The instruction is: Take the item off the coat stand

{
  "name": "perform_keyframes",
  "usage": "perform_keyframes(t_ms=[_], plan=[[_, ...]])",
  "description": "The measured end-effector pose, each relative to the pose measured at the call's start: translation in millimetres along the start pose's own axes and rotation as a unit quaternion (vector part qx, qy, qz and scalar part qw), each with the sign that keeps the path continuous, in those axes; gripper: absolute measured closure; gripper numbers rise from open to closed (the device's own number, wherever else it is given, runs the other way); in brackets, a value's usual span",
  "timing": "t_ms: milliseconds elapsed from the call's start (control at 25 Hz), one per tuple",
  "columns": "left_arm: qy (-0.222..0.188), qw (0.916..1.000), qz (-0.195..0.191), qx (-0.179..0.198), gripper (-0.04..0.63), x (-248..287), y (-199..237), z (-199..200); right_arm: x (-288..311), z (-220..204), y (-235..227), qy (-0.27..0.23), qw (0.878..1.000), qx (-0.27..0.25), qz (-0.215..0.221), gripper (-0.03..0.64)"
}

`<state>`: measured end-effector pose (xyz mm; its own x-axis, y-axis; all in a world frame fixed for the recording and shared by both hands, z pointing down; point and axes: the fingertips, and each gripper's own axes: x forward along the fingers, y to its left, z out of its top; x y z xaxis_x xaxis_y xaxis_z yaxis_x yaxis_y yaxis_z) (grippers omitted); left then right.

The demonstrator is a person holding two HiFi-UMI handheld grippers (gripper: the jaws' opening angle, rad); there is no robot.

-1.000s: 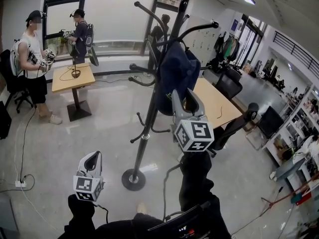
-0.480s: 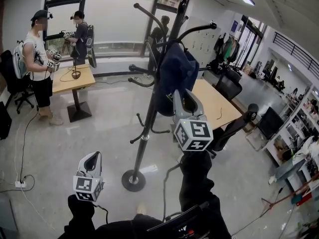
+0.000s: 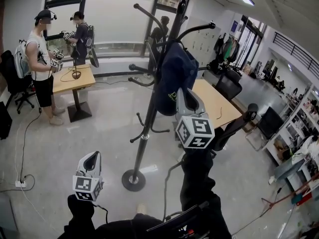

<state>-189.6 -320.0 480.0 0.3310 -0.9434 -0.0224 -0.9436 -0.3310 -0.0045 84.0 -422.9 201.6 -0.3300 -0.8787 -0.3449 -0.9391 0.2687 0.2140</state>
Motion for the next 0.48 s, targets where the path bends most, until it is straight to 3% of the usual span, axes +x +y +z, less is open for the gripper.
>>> perform_keyframes(t_ms=[480], plan=[[-0.001, 1.0, 0.001, 0.0, 0.592, -0.9, -3.4, 0.5, -4.1, 15.1, -5.2, -0.011, 1.0, -0.019, -0.004, 0.603]])
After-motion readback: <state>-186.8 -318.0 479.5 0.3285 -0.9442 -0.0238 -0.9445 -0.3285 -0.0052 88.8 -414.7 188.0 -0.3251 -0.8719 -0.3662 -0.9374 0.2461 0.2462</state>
